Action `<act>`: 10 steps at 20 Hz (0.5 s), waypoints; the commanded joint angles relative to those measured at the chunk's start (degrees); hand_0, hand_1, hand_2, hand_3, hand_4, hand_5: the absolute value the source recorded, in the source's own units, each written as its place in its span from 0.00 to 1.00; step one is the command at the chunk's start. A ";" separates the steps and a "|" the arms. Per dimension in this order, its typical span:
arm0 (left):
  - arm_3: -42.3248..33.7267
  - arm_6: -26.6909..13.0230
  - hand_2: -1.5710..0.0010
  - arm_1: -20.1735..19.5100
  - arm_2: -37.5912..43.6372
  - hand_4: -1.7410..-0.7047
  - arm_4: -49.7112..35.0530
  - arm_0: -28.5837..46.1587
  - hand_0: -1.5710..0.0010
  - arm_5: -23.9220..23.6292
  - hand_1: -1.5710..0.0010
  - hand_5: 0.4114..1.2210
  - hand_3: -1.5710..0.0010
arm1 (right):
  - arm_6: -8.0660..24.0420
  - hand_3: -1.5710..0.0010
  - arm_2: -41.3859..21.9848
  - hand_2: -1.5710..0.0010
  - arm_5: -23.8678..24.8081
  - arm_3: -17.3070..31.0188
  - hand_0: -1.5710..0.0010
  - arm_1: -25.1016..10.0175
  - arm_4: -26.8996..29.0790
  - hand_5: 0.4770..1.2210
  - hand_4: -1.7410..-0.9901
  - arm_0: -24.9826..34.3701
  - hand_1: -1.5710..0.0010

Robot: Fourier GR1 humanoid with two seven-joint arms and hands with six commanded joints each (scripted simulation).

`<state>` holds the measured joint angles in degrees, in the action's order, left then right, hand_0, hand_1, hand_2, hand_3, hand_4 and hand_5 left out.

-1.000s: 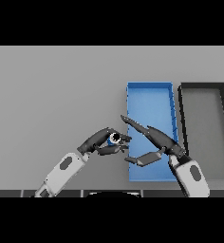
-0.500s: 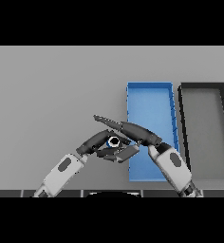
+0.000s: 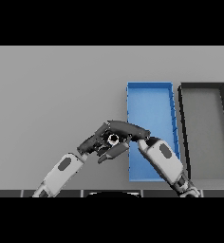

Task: Pick up the blue pipe and place it into the blue bin.

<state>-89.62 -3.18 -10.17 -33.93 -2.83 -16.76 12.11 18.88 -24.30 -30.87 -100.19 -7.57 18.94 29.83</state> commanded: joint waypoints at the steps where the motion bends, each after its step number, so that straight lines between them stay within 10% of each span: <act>1: 0.01 0.68 0.29 1.09 0.32 0.08 -0.41 0.80 0.21 -0.19 0.23 1.00 0.26 | -0.36 0.25 -0.72 0.17 0.62 -0.41 0.18 0.17 0.88 0.47 0.33 -1.21 0.18; 7: 0.07 2.33 0.11 3.18 2.55 0.02 -1.51 1.64 0.05 1.09 0.06 1.00 0.07 | -6.97 0.07 -3.10 0.05 2.52 -0.53 0.05 -3.42 -2.07 0.86 0.37 0.79 0.05; 10: -0.67 2.94 0.22 2.53 2.75 0.09 -1.36 2.25 0.09 1.39 0.14 1.00 0.15 | -7.88 0.03 -3.52 0.02 5.09 -0.56 0.02 -4.26 0.23 0.93 0.35 0.73 0.02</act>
<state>-90.28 -0.17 -7.69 -31.19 -4.28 -14.48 13.57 10.62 -27.78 -25.77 -100.77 -11.83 19.35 30.57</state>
